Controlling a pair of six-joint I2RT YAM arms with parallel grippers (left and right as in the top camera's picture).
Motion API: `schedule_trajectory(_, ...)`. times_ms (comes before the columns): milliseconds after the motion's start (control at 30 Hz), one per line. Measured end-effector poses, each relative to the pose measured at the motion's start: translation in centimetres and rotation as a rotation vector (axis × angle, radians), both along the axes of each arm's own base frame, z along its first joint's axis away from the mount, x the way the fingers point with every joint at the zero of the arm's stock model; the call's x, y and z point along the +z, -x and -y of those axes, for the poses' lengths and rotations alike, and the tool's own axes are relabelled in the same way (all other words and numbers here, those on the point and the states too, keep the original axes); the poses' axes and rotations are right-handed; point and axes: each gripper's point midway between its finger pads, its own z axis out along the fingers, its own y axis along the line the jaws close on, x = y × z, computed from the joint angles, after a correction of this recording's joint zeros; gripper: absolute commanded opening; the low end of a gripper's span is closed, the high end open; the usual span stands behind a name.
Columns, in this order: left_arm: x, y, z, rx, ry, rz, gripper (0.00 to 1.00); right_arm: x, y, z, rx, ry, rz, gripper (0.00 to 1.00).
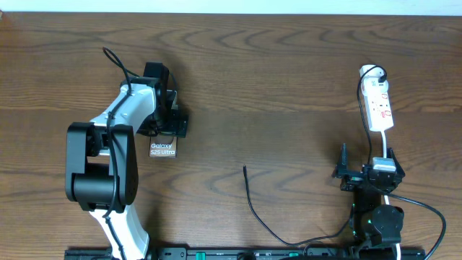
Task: Plug charger to phone and switch on socket
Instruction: 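Lower the left gripper and close it on the phone's top edge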
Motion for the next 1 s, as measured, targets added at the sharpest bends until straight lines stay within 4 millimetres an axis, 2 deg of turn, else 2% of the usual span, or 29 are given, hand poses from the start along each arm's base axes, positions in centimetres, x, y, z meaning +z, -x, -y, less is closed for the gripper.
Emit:
schedule_trajectory(400, -0.02, -0.01, 0.0, 0.0, 0.001, 0.006, 0.99, 0.0, 0.0, 0.0, 0.0, 0.0, 0.0, 0.99)
schedule_trajectory(767, -0.02, -0.07, -0.05, -0.001, -0.003, 0.01, 0.82, 0.0, 0.0, 0.0, 0.0, 0.0, 0.0, 0.99)
schedule_trajectory(1000, -0.02, -0.07, -0.05, -0.001, -0.003, 0.01, 0.82, 0.0, 0.0, 0.0, 0.0, 0.0, 0.0, 0.99)
